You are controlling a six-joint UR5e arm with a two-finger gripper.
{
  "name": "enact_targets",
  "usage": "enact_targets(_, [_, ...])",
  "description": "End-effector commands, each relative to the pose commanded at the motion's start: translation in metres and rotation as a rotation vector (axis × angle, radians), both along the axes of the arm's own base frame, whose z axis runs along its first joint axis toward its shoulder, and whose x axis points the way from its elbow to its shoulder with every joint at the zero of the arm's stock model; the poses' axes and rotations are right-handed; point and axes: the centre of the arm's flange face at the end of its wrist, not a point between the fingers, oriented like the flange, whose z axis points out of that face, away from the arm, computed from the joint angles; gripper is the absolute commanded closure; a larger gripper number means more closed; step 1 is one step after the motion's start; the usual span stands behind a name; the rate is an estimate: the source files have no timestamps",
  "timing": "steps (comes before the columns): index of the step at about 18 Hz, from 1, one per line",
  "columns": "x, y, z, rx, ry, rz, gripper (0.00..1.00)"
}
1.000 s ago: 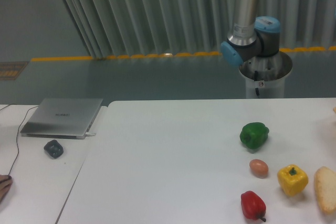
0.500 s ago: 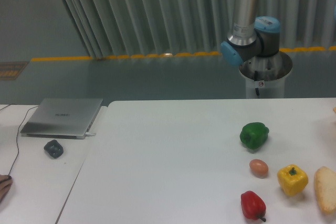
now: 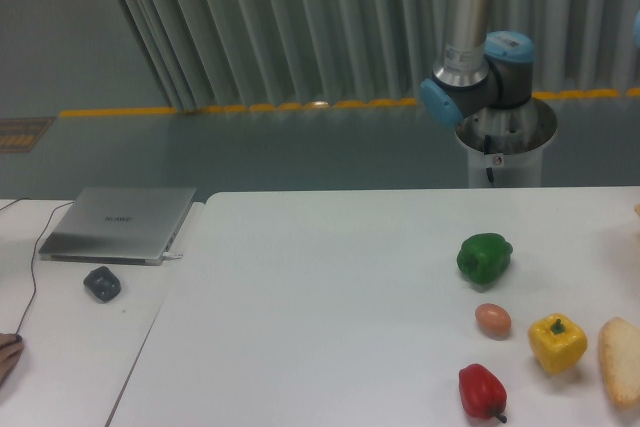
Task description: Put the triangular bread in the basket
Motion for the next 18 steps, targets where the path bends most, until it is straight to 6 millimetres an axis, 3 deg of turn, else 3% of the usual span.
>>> enact_targets(18, [0.003, 0.012, 0.011, 0.032, -0.026, 0.152, 0.00])
